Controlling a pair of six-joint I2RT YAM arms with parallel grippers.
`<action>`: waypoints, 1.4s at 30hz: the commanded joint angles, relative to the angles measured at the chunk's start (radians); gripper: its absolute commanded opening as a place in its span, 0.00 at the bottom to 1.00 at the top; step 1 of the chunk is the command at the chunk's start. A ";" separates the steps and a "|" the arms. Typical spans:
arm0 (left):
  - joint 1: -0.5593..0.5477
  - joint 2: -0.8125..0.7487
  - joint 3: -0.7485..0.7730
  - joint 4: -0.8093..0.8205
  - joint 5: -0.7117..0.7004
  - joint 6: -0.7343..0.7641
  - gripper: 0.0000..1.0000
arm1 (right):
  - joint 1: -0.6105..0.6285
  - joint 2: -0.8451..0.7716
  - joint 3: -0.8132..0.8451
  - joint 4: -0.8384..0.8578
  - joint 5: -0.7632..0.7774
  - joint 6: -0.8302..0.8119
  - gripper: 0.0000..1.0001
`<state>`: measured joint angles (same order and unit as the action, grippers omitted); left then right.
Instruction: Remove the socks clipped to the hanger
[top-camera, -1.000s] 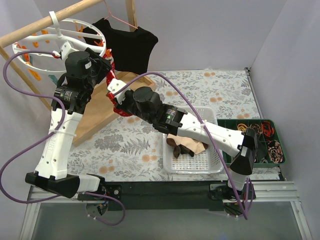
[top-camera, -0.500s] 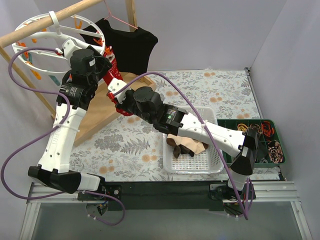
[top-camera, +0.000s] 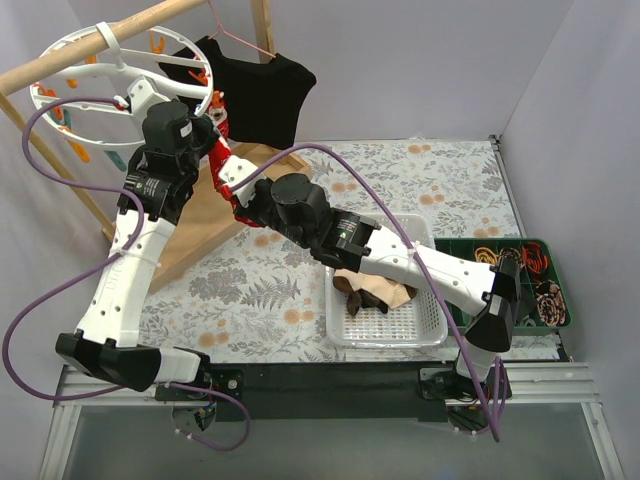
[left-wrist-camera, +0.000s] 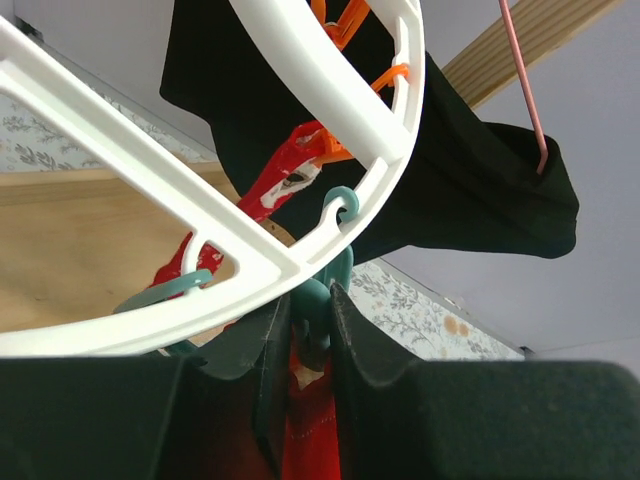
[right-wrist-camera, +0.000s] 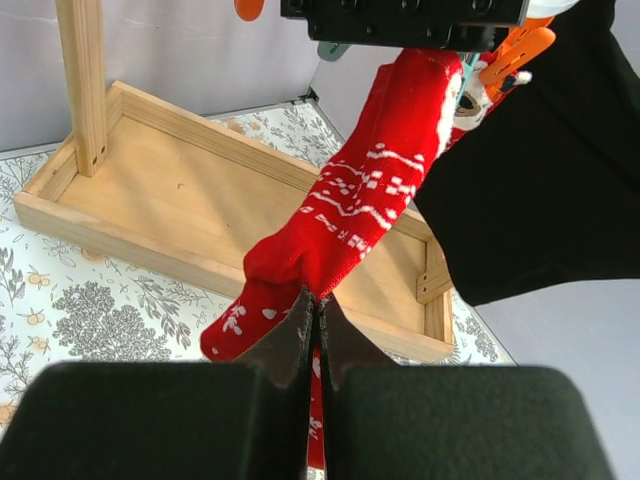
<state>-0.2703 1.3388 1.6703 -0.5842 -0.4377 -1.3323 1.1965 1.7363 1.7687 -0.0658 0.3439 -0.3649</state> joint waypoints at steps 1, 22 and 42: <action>0.002 -0.050 -0.021 0.064 -0.015 0.025 0.10 | 0.008 -0.054 -0.006 0.032 0.023 0.003 0.01; 0.003 -0.118 -0.053 0.096 0.113 0.031 0.00 | -0.003 -0.080 -0.074 0.043 0.075 0.035 0.01; 0.003 -0.148 -0.070 0.139 0.162 0.059 0.44 | -0.021 -0.107 -0.069 0.043 0.009 0.037 0.01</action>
<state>-0.2703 1.2362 1.6012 -0.4866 -0.3038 -1.2911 1.1763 1.6772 1.6920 -0.0612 0.3740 -0.3176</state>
